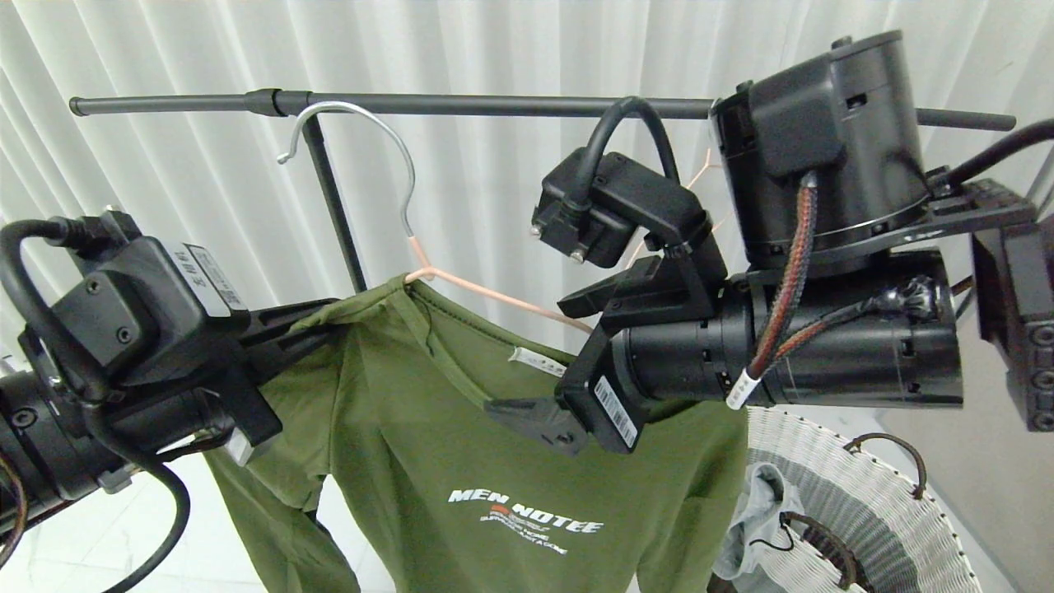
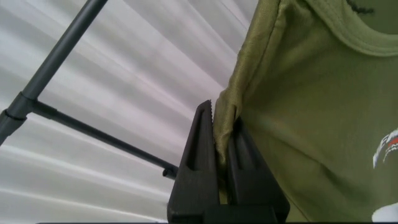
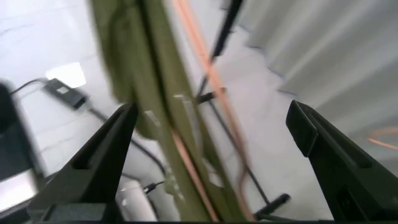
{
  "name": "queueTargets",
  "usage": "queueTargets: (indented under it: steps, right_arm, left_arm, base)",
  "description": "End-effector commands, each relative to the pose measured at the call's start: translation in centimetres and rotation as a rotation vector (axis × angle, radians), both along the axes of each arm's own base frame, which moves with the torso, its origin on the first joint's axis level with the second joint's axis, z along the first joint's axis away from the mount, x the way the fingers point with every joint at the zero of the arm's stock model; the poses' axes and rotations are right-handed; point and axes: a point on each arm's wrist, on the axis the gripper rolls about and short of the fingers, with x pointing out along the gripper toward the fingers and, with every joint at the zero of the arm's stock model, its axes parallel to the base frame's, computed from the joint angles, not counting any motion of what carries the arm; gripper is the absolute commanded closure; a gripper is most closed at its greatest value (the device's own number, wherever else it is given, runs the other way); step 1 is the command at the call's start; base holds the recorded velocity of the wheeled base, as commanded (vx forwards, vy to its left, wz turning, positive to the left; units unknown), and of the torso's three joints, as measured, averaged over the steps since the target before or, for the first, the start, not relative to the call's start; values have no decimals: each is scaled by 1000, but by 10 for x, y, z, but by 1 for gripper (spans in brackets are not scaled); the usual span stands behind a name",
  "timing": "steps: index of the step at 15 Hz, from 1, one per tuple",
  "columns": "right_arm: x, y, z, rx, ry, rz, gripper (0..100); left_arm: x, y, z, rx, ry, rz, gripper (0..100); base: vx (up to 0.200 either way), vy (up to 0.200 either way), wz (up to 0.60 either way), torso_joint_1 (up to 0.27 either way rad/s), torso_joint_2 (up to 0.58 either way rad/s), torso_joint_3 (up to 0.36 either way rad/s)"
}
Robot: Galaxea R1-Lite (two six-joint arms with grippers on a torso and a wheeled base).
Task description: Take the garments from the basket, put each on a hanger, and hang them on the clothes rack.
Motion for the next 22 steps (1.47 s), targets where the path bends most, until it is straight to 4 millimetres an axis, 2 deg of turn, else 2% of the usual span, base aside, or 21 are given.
queueTargets:
  steps: [1,5,20,21,22]
  right_arm:
    - [2,4,0,-2,6,14,0]
    - [6,11,-4,-22,22,21,0]
    - [7,6,-3,-16,25,19,0]
    - [7,6,-3,-16,25,19,100]
    - [7,6,-3,-16,25,18,100]
  left_arm:
    - [-1,-3,0,1,2,-20,100]
    - [-2,-6,-1,3,3,-35,100]
    - [-2,-5,-1,4,2,-26,100]
    - [-2,-5,-1,4,2,-26,100]
    - [-2,-5,-1,4,1,-26,100]
  base:
    - [0,0,0,0,0,0]
    - [0,0,0,0,0,0]
    - [0,0,0,0,0,0]
    - [0,0,0,0,0,0]
    - [0,0,0,0,0,0]
